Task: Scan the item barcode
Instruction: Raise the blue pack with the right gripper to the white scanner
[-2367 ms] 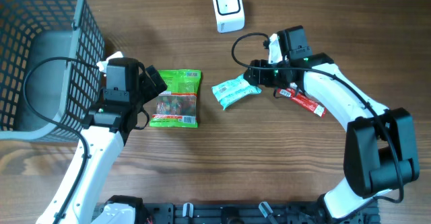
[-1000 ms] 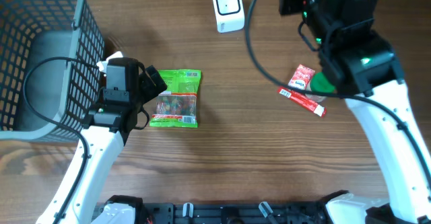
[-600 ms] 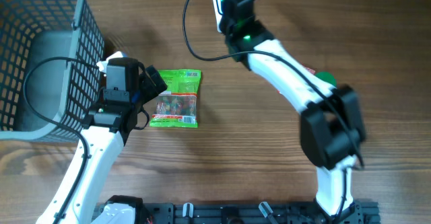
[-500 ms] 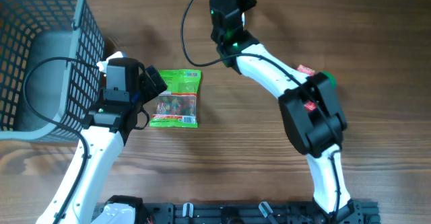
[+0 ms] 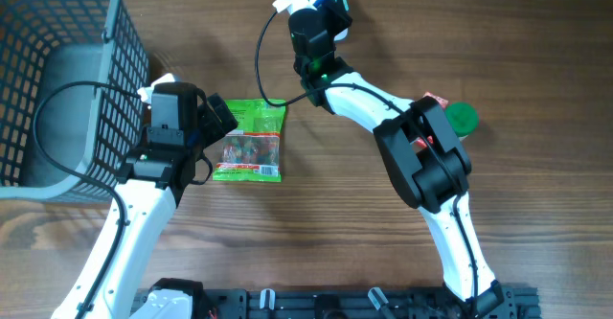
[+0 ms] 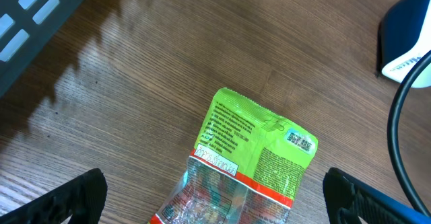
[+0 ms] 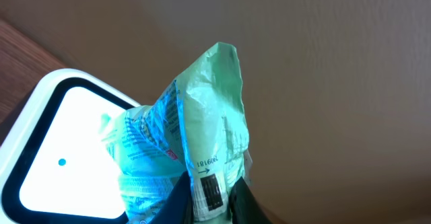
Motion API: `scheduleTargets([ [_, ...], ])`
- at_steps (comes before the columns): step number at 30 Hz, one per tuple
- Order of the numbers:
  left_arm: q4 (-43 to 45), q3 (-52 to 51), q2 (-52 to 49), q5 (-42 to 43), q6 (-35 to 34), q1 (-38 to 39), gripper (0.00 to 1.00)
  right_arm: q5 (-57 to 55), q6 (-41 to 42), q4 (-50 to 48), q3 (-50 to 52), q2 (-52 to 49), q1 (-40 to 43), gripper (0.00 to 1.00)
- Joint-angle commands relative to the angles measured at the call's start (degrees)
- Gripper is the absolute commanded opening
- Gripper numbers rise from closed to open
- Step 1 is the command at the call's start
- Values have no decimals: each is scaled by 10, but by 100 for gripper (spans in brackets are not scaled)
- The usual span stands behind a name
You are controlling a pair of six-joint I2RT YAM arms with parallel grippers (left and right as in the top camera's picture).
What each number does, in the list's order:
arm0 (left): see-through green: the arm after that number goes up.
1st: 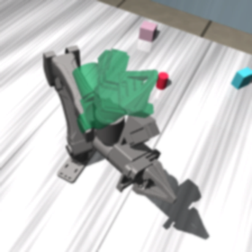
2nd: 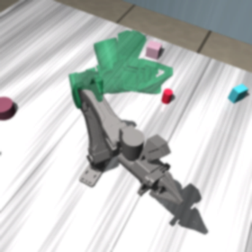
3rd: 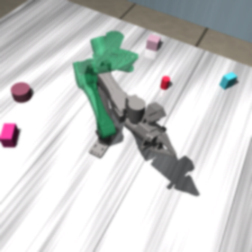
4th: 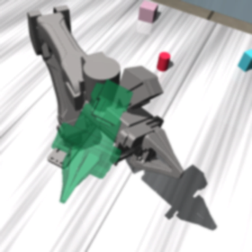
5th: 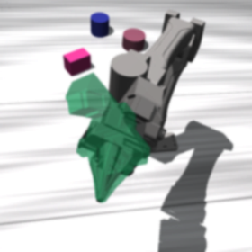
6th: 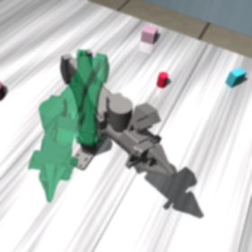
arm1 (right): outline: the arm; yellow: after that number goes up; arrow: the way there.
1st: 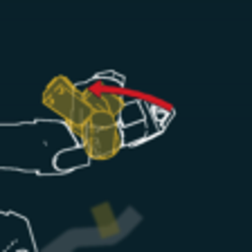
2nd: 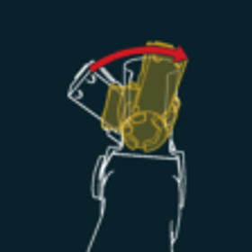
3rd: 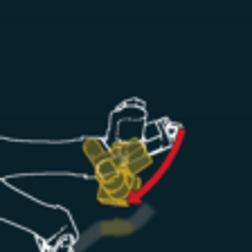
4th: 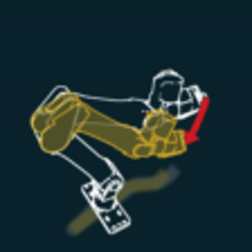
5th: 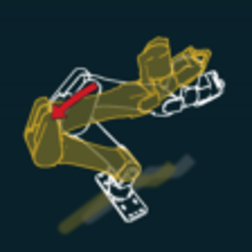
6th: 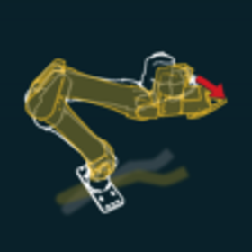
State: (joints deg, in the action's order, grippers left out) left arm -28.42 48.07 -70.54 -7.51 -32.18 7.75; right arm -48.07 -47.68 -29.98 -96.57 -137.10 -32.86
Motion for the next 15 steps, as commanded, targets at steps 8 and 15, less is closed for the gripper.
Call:
scheduleTargets([
  [8,1,4,3,-5,7,-3,100,-117,1,-92,-5,91,-18,4],
  [15,1,4,3,-5,7,-3,100,140,453,574,-5,287,-6,4],
])
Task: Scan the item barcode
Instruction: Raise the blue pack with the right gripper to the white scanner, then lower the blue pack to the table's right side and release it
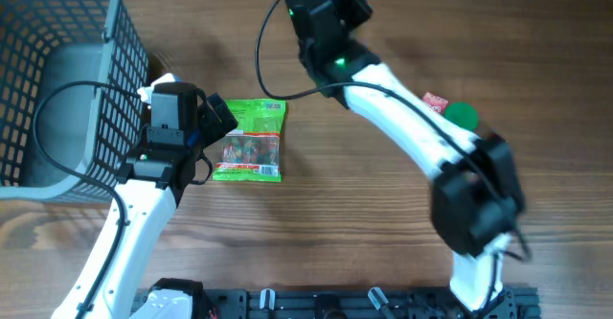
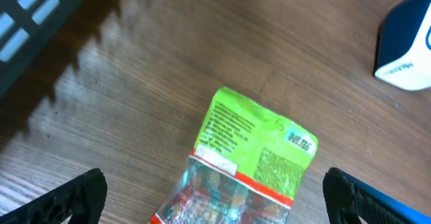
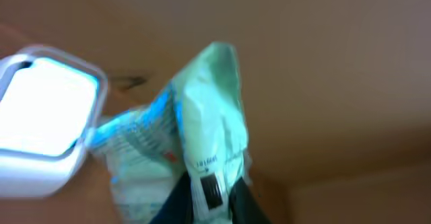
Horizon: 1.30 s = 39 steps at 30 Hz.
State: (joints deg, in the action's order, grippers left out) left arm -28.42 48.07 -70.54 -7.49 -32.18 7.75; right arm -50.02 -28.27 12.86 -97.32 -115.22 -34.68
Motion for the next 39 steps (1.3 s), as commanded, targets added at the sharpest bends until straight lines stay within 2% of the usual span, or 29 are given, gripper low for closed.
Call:
scheduleTargets([
  [1,1,4,3,-5,7,-3,100,249,294,237,2,85,24,4],
  [4,1,4,3,-5,7,-3,100,463,297,427,7,85,70,4],
  [7,1,4,3,-5,7,-3,100,518,298,508,67,81,109,4],
  [9,1,4,3,-5,7,-3,100,514,298,506,120,81,124,4],
  [13,1,4,3,-5,7,-3,100,477,298,438,213,81,141,4],
  [18,1,4,3,-5,7,-3,100,444,300,372,259,81,143,7],
  [19,1,4,3,-5,7,-3,100,435,300,372,259,81,143,10],
  [20,1,4,3,-5,7,-3,100,422,300,373,259,81,143,32],
  [21,1,4,3,-5,7,-3,100,410,300,375,259,81,143,61],
  [24,1,4,3,-5,7,-3,100,362,358,375,249,83,143,67],
  [26,1,4,3,-5,7,-3,100,367,379,377,211,86,143,74],
  [27,1,4,3,-5,7,-3,100,397,390,378,190,89,142,74],
  [30,1,4,3,-5,7,-3,100,651,388,356,150,94,142,72],
  [32,1,4,3,-5,7,-3,100,750,389,320,157,92,127,69],
  [34,1,4,3,-5,7,-3,100,742,396,289,167,89,89,70],
  [38,1,4,3,-5,7,-3,100,682,496,227,172,55,19,80],
  [39,1,4,3,-5,7,-3,100,682,513,213,172,45,8,80],
])
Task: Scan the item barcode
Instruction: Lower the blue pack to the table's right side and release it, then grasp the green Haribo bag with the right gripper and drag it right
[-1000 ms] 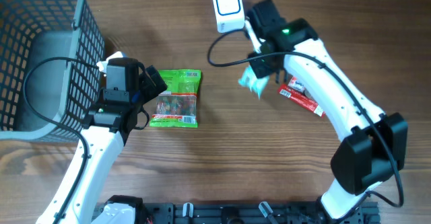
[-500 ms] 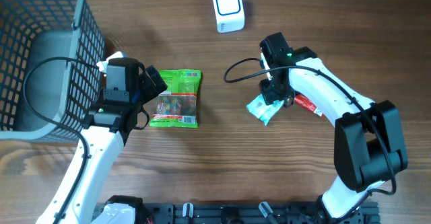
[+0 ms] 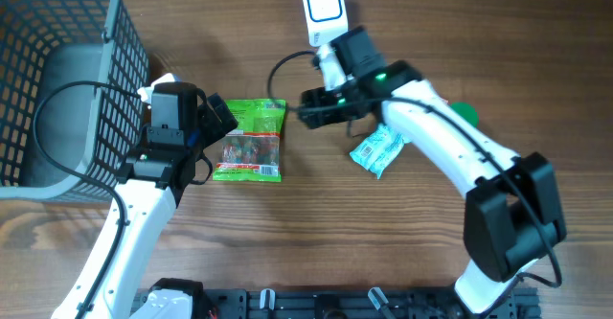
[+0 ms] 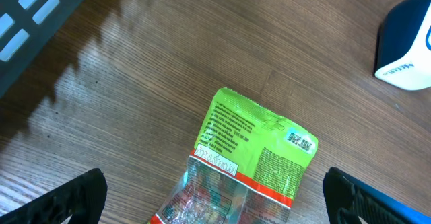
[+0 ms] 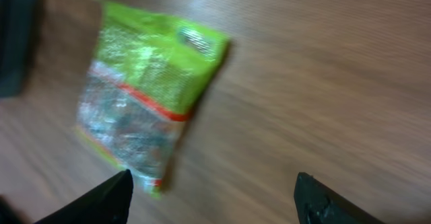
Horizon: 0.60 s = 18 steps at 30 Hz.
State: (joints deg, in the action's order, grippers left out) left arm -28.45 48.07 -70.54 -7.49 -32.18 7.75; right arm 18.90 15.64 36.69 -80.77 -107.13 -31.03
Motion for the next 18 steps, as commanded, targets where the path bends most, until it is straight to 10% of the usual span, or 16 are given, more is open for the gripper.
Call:
scheduleTargets([
  [1,2,4,3,-5,7,-3,100,-7,92,-45,7,-54,-43,80],
  [8,2,4,3,-5,7,-3,100,-14,146,-148,7,-163,-120,61],
  [12,1,4,3,-5,7,-3,100,-119,193,-115,6,-171,-133,4],
  [18,2,4,3,-5,7,-3,100,-250,418,50,6,-55,-76,4],
])
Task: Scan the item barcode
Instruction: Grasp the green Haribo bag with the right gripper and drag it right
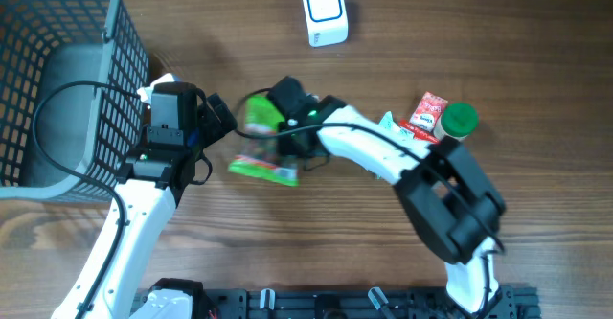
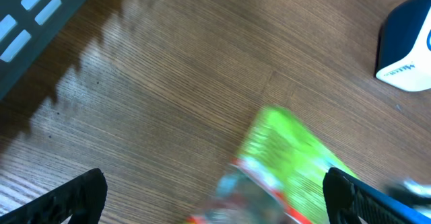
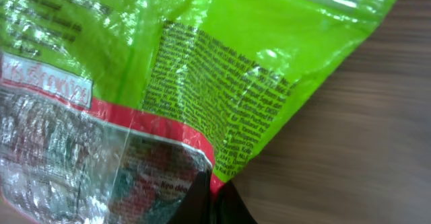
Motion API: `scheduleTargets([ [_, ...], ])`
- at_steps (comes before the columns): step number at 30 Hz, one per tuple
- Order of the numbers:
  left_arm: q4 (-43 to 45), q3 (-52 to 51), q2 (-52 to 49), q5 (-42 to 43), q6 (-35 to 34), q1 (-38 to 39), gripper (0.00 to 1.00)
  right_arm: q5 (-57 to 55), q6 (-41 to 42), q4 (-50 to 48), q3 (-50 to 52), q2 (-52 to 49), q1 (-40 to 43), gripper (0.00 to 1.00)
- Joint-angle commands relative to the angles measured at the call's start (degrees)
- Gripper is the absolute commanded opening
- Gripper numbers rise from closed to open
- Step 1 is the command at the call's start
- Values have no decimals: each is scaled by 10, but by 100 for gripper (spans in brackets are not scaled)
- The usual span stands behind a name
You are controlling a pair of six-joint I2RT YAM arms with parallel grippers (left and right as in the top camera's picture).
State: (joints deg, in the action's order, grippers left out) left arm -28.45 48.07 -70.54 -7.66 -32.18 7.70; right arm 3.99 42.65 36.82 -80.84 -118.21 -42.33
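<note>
The green snack packet [image 1: 257, 120] is at the table's middle, tilted and blurred; it fills the right wrist view [image 3: 202, 62]. My right gripper [image 3: 214, 198] is shut on the packet's edge, near the red stripe; overhead, the right gripper [image 1: 287, 142] sits against it. My left gripper [image 1: 216, 118] hangs open just left of the packet, with nothing between its fingers [image 2: 77, 196]. The packet [image 2: 289, 160] shows blurred in the left wrist view. The white scanner [image 1: 324, 11] stands at the far middle, also seen as the scanner [image 2: 407, 49].
A grey wire basket [image 1: 123, 60] fills the far left. A teal packet [image 1: 386, 122], a red packet [image 1: 427, 112] and a green-capped item [image 1: 460, 118] lie at the right. A black cable [image 1: 57, 99] loops by the basket.
My right gripper was open above the table beside the green packet; now it is shut on that packet's edge. The packet has shifted and tilted. The left arm has not moved.
My right gripper held a teal packet up by the scanner, still holding it half a second later. Then the teal packet lay on the table at the right and the gripper was open near the green packet. Now it grips the green packet.
</note>
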Motion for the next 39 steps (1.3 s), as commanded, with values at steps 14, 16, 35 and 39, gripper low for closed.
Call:
scheduleTargets([
  [14,1,4,3,-4,7,-3,100,-103,67,154,5,83,17,47],
  [16,2,4,3,-3,7,-3,100,-99,-23,155,5,94,43,45],
  [35,1,4,3,-4,7,-3,100,21,-361,188,81,142,249,30],
  [39,2,4,3,-3,7,-3,100,88,-396,124,60,160,249,41],
])
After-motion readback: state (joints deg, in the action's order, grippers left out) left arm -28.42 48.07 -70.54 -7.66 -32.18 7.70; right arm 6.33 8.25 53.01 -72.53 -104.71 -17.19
